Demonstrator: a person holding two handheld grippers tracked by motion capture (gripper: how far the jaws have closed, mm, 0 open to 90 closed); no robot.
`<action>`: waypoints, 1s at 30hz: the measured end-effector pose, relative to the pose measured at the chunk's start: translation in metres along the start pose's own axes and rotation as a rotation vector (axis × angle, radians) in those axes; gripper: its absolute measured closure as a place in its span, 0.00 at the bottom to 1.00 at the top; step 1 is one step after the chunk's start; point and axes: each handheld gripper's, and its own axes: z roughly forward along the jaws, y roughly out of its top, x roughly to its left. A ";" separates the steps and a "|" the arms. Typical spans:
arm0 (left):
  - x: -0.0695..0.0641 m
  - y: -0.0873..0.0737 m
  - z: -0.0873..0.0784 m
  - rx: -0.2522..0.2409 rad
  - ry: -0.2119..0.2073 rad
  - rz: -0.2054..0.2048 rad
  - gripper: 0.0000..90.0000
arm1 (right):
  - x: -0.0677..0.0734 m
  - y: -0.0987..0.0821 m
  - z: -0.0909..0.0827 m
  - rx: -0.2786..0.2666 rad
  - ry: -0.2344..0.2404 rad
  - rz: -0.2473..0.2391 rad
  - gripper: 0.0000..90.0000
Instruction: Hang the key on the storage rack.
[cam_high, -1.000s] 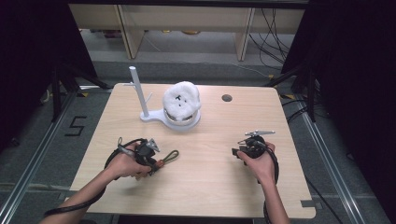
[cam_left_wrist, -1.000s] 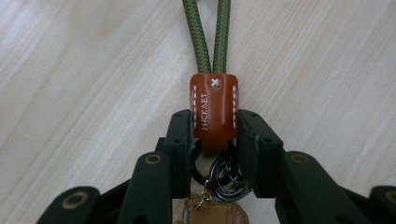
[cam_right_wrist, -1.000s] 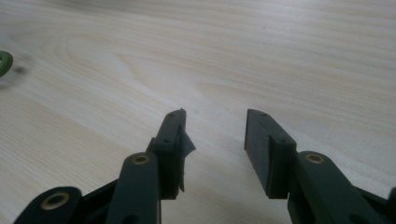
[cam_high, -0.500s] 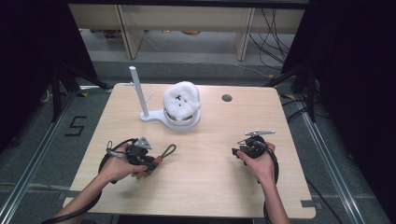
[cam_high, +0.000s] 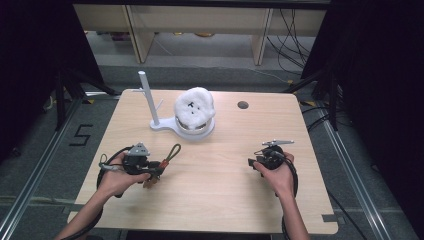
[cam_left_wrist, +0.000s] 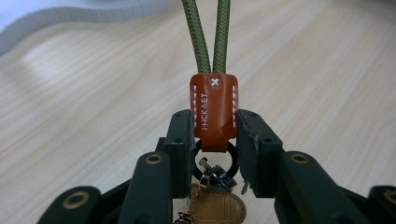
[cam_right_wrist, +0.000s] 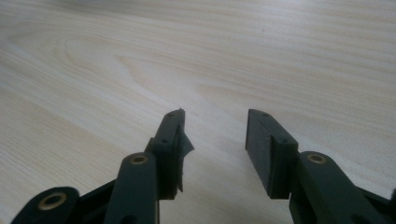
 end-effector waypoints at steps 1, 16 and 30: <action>0.001 0.000 -0.002 -0.023 0.007 -0.009 0.74 | 0.000 0.000 0.000 -0.006 -0.006 0.000 0.65; 0.006 -0.006 -0.024 -0.230 0.067 -0.096 0.74 | 0.001 0.000 0.001 -0.033 -0.019 0.007 0.65; 0.007 -0.008 -0.037 -0.353 0.108 -0.130 0.74 | -0.002 0.000 0.001 -0.057 -0.038 -0.027 0.64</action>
